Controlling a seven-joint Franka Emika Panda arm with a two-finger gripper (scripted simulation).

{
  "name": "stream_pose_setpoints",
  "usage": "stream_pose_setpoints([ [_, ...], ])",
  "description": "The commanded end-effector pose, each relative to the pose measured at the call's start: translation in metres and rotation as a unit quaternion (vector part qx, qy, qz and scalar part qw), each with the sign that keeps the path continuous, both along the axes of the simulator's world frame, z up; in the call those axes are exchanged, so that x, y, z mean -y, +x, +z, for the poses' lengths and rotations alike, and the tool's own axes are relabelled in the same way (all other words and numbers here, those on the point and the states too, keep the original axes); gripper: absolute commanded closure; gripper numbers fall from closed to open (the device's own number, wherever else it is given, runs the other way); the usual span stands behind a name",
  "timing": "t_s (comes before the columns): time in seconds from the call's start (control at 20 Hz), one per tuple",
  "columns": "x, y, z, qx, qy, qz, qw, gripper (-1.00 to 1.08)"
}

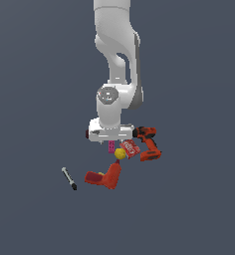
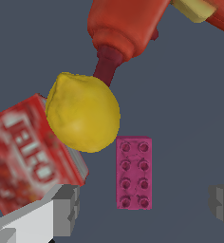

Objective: Pick up a designated object from a clutter of objects.

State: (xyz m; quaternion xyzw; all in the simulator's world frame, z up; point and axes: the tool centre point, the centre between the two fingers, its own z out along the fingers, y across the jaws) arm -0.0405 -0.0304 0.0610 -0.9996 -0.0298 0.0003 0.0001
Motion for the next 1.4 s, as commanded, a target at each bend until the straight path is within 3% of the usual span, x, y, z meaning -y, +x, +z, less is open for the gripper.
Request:
stream_pose_setpoints([
  [0.0,0.0,0.0,-0.005,0.0,0.0,0.0,1.0,-0.92],
  [0.75,0.0,-0.001,-0.049,0.0,0.0,0.0,1.0,-0.92],
  [0.8,0.0,-0.001,-0.049,0.0,0.0,0.0,1.0,1.08],
  [1.35,0.001,-0.001,-0.048,0.001,0.0,-0.001,1.0,1.08],
])
